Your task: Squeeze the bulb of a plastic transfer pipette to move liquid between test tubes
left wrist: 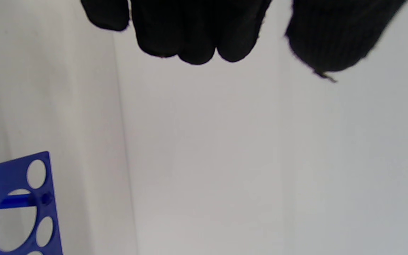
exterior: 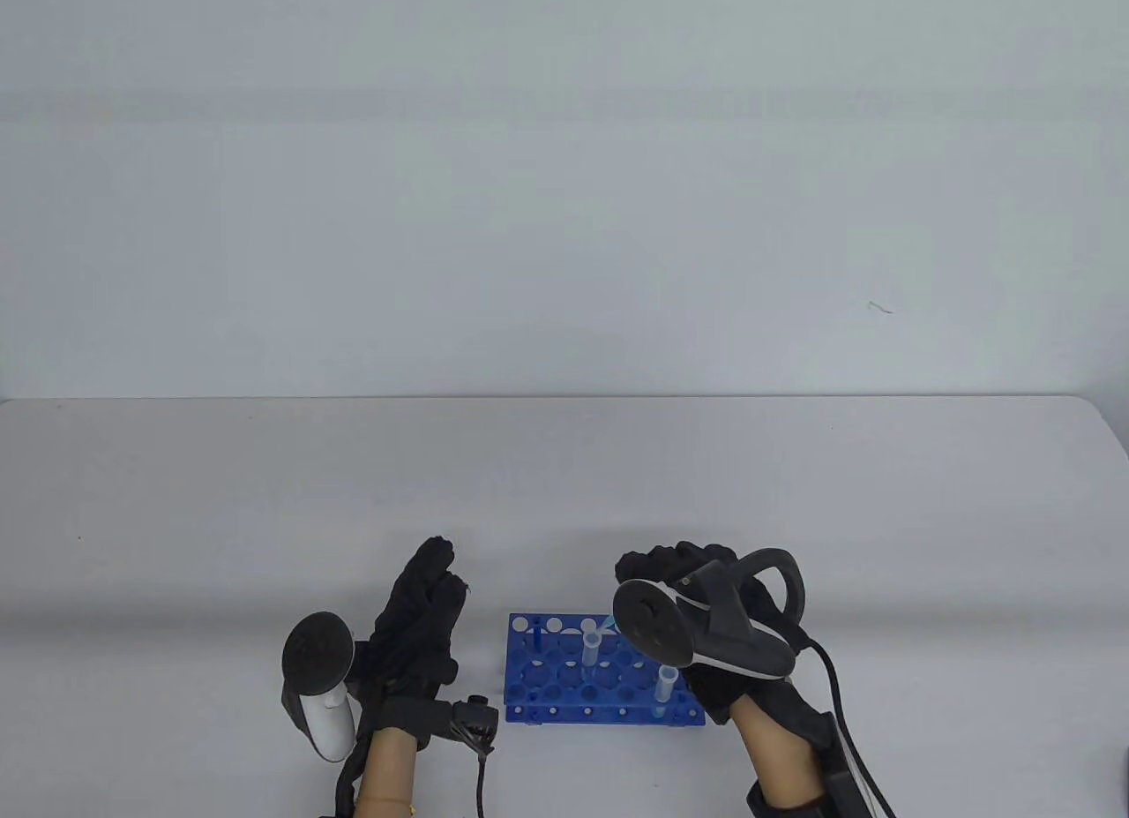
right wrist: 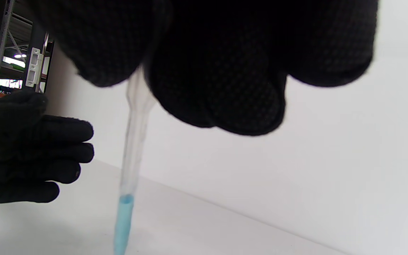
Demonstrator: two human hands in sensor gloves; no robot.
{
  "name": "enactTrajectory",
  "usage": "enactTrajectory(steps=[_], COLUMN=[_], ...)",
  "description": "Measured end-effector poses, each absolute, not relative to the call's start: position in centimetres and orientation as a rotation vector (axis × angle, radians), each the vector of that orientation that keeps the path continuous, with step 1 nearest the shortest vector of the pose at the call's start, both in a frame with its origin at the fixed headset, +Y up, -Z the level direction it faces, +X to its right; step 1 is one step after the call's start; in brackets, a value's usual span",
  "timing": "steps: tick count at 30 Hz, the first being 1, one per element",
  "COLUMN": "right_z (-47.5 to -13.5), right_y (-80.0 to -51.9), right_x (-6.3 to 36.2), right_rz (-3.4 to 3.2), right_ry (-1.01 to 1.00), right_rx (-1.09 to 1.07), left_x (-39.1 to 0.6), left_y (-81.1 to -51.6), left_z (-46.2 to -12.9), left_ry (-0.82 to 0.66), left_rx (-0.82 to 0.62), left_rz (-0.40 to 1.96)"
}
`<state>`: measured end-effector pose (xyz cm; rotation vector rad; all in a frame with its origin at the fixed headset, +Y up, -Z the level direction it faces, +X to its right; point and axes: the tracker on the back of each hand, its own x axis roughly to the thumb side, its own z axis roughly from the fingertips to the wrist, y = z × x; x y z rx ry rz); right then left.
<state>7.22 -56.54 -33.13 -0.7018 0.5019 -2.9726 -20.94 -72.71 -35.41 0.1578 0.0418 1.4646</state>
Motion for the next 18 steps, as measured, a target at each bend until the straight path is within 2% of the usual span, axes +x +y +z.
enactTrajectory(steps=[18], right_z=[-34.0], right_y=[-59.5], right_x=[4.5], right_rz=[-2.866], right_ry=[0.365], right_rx=[-0.738], left_x=[-20.9], left_y=[-72.7], left_z=[-35.4], left_ry=[0.043], left_rx=[0.157], left_rz=[1.464])
